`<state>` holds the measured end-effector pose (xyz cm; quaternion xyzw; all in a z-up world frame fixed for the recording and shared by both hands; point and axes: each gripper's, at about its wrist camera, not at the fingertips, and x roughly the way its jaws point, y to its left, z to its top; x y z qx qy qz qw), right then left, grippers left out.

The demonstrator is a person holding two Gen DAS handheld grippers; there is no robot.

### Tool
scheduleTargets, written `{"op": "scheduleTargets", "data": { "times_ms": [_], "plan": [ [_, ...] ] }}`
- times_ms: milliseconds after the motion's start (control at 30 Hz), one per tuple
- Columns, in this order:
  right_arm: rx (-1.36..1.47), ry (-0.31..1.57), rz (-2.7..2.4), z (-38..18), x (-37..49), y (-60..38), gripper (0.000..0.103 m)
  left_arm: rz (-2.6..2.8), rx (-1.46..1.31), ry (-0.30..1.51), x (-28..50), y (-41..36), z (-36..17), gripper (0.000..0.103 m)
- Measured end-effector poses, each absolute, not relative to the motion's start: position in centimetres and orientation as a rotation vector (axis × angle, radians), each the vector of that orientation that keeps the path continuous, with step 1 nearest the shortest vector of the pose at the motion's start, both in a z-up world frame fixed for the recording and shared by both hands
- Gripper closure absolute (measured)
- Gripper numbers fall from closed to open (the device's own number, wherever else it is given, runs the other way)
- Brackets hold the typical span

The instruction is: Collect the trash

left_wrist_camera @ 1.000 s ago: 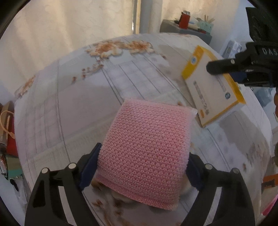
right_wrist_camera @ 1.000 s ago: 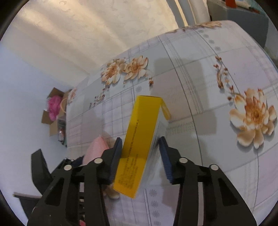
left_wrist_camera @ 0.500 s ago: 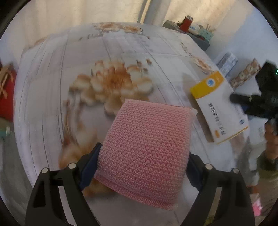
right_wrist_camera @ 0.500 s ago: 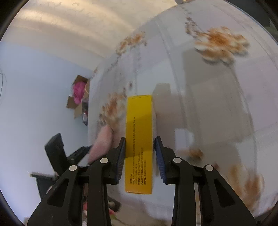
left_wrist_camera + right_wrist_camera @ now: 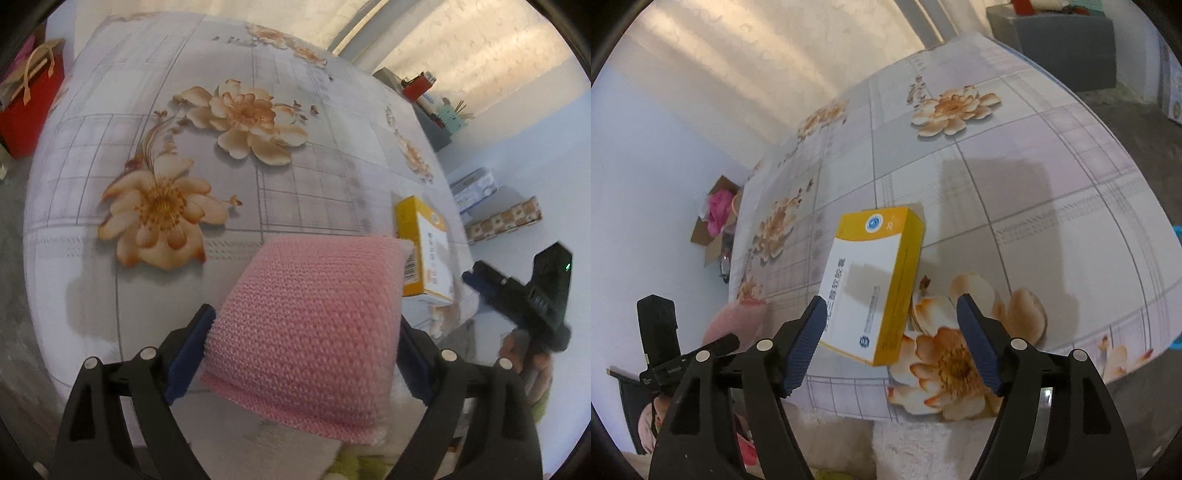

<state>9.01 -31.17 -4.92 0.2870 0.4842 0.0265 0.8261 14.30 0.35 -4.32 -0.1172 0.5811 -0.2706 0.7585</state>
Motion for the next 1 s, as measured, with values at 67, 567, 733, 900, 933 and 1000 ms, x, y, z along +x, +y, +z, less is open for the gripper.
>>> {"op": "scheduleTargets", "data": {
  "times_ms": [67,567,733,900,933,1000],
  "plan": [
    [0.633,1.016,0.06,-5.4,8.4,-31.4,0.033,-0.593,-0.254,1.248,14.1,0.4,-3.9,0.014],
    [0.675,1.0,0.083,-5.8,6.8,-31.5,0.033,-0.618,-0.003,1.117,12.9,-2.2,-2.9,0.01],
    [0.686,1.004,0.09,-6.1,6.6,-31.4,0.033,-0.627,0.056,1.109,12.5,-2.8,-3.4,0.01],
    [0.694,1.018,0.097,-6.6,6.6,-31.2,0.033,-0.662,0.164,1.109,12.0,-4.4,-4.3,0.01],
    [0.695,1.019,0.097,-6.6,6.6,-31.2,0.033,-0.665,0.2,1.112,11.9,-4.9,-4.6,0.01],
    [0.697,1.019,0.099,-6.6,6.6,-31.2,0.033,-0.66,0.283,1.113,11.8,-5.8,-5.4,0.01]
  ]
}}
